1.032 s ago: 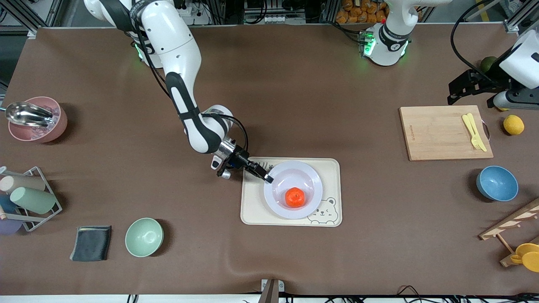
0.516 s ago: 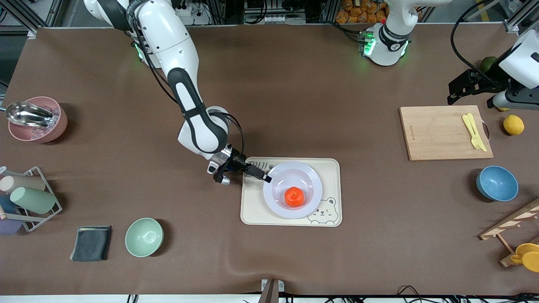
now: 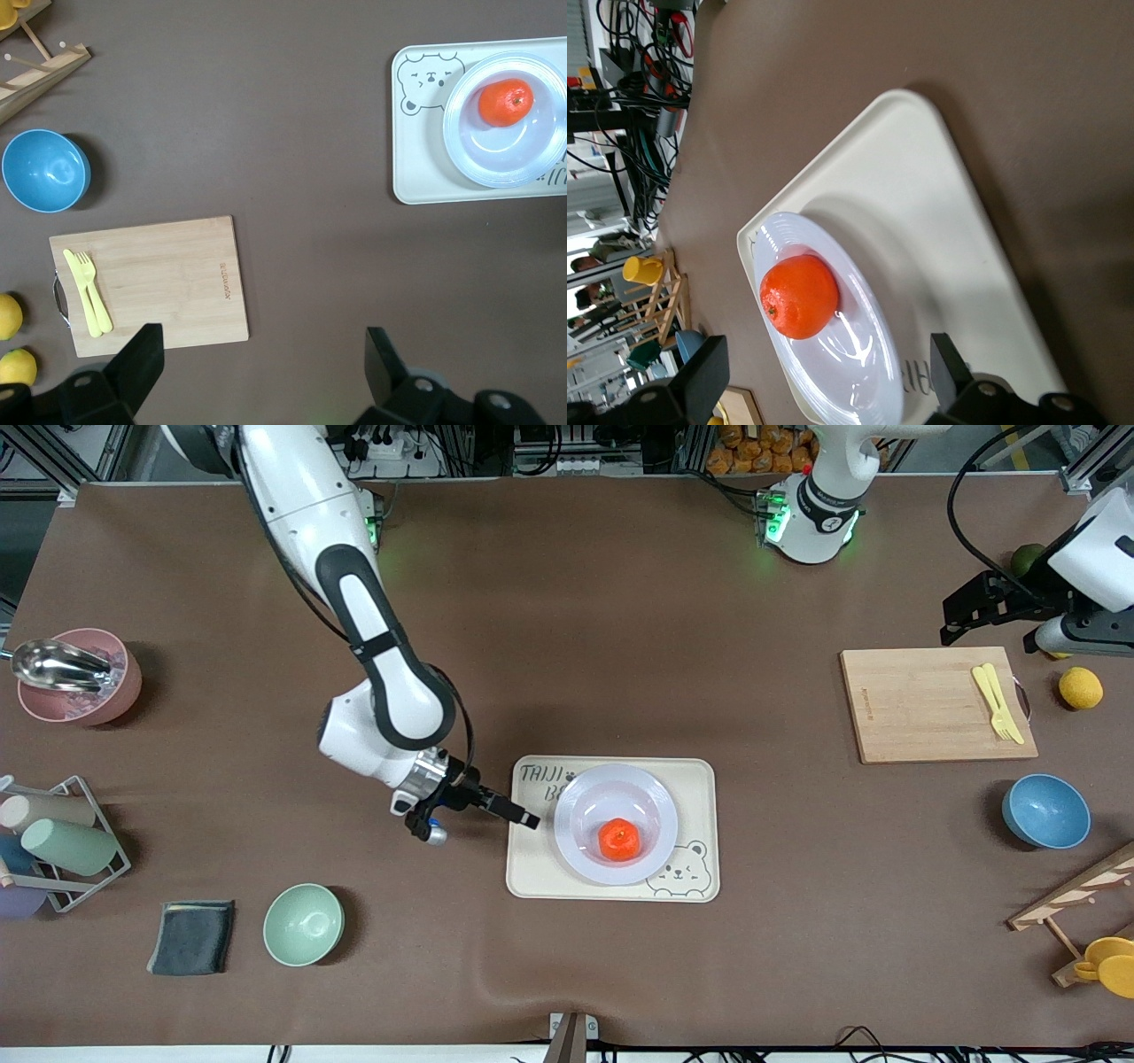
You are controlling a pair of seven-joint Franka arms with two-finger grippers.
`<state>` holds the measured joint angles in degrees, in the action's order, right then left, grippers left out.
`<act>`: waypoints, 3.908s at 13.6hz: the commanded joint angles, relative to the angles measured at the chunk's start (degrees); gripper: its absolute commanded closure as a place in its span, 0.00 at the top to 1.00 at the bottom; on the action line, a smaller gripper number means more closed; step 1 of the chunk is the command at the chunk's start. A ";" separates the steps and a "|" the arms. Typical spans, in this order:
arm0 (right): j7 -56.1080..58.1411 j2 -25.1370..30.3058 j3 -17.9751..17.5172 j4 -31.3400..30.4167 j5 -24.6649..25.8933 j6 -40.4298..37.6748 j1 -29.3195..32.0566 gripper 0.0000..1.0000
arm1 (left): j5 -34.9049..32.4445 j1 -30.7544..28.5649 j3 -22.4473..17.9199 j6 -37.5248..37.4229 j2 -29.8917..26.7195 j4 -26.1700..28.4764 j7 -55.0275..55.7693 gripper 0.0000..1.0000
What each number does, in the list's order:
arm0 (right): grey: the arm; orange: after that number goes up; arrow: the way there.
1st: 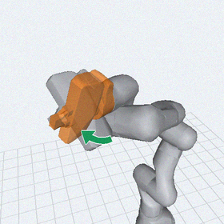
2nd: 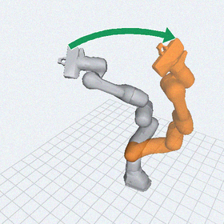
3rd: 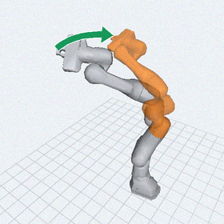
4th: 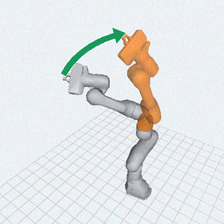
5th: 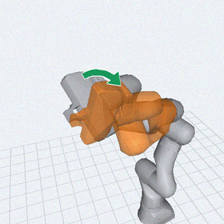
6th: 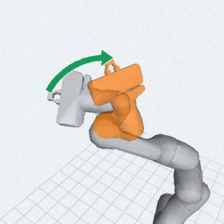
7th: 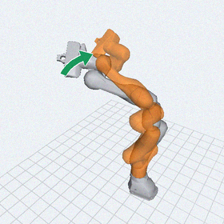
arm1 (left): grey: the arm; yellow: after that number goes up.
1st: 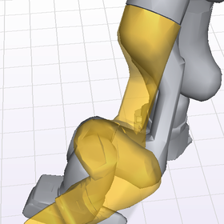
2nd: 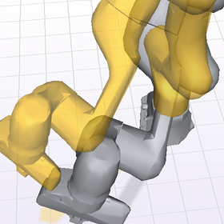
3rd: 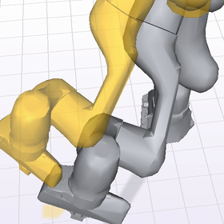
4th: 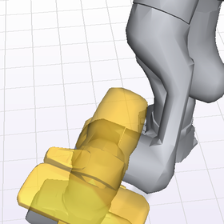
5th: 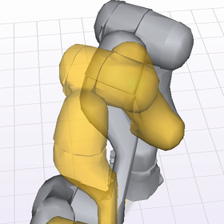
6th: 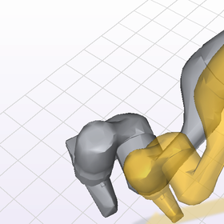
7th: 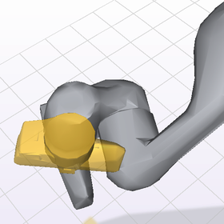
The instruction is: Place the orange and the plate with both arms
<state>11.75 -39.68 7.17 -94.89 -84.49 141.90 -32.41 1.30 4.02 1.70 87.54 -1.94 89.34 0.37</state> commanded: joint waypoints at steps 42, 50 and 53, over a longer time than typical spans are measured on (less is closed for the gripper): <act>-1.12 40.12 -8.93 2.60 83.18 -46.19 39.00 1.00 | 0.28 -0.42 0.15 0.27 -0.35 0.93 -0.37 1.00; -1.29 39.77 -9.02 2.87 85.90 -42.76 38.65 1.00 | 0.28 -0.42 0.15 0.27 -0.35 0.93 -0.28 1.00; -1.38 39.60 -9.02 2.96 85.90 -42.85 38.47 1.00 | 0.28 -0.42 0.15 0.27 -0.35 0.93 -0.28 1.00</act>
<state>10.86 -1.48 -0.81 -90.39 0.11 98.41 5.28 1.30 3.95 1.68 87.54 -1.82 89.98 0.37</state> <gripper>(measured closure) 0.000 0.000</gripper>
